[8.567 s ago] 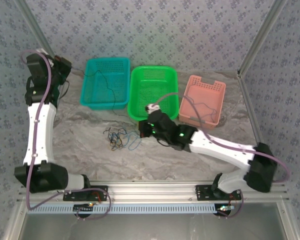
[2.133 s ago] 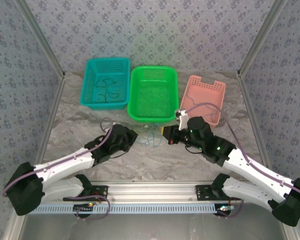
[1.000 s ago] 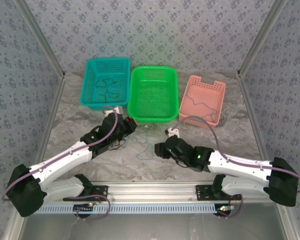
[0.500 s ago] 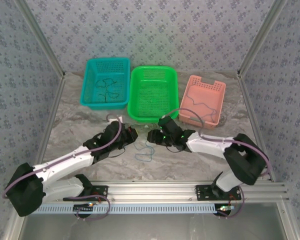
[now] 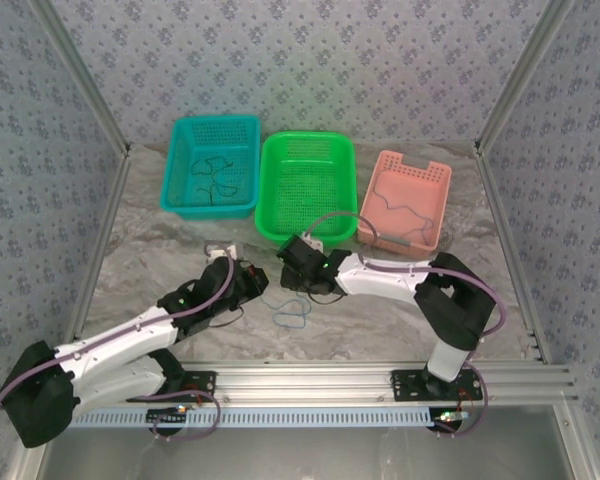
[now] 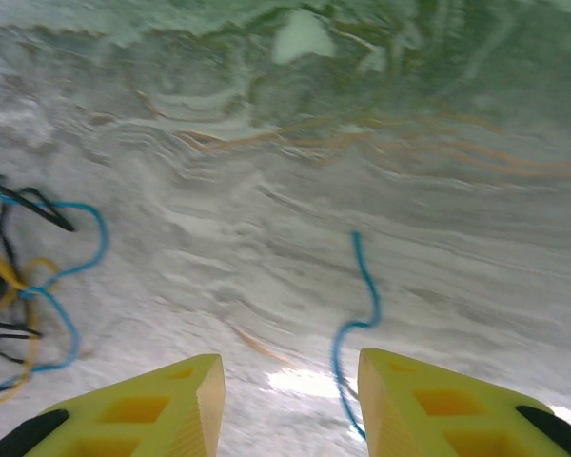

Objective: Untangle the cables

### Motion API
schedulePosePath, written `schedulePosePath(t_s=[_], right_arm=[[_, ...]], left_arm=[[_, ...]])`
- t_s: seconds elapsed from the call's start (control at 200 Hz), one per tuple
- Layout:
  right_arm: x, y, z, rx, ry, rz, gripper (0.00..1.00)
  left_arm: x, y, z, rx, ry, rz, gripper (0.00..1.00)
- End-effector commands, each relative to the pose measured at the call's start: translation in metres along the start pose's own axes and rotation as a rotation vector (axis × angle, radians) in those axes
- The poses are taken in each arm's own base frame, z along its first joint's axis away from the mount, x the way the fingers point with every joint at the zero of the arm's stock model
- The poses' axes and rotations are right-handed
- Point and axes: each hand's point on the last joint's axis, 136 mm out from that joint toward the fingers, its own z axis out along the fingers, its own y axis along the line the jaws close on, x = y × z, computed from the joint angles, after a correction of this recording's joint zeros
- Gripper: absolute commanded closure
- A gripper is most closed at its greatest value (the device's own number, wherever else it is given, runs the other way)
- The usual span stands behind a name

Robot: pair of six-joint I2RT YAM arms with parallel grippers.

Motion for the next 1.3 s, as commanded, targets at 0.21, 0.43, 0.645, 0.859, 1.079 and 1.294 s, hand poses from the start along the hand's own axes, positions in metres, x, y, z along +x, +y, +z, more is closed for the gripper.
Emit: schedulePosePath(t_s=[0.21, 0.43, 0.645, 0.859, 1.079, 1.294], right_arm=[[-0.001, -0.019, 0.021, 0.175, -0.006, -0.041, 0.6], [-0.008, -0.013, 0.035, 0.183, 0.004, -0.036, 0.67], [-0.015, -0.02, 0.032, 0.194, -0.041, -0.029, 1.0], [-0.06, -0.055, -0.051, 0.217, -0.252, -0.019, 1.0], [-0.121, -0.101, -0.15, 0.151, -0.453, 0.08, 1.0], [-0.175, -0.157, -0.24, 0.106, -0.622, 0.245, 1.0]], left_arm=[[0.001, 0.007, -0.003, -0.004, -0.016, -0.015, 1.0], [0.001, 0.007, -0.005, -0.003, -0.019, -0.013, 1.0], [-0.002, 0.008, -0.013, -0.01, -0.031, -0.014, 1.0], [-0.014, 0.035, -0.049, -0.106, -0.11, -0.028, 1.0], [-0.023, 0.091, -0.09, -0.239, -0.252, -0.153, 1.0], [-0.016, 0.14, -0.11, -0.369, -0.32, -0.264, 1.0]])
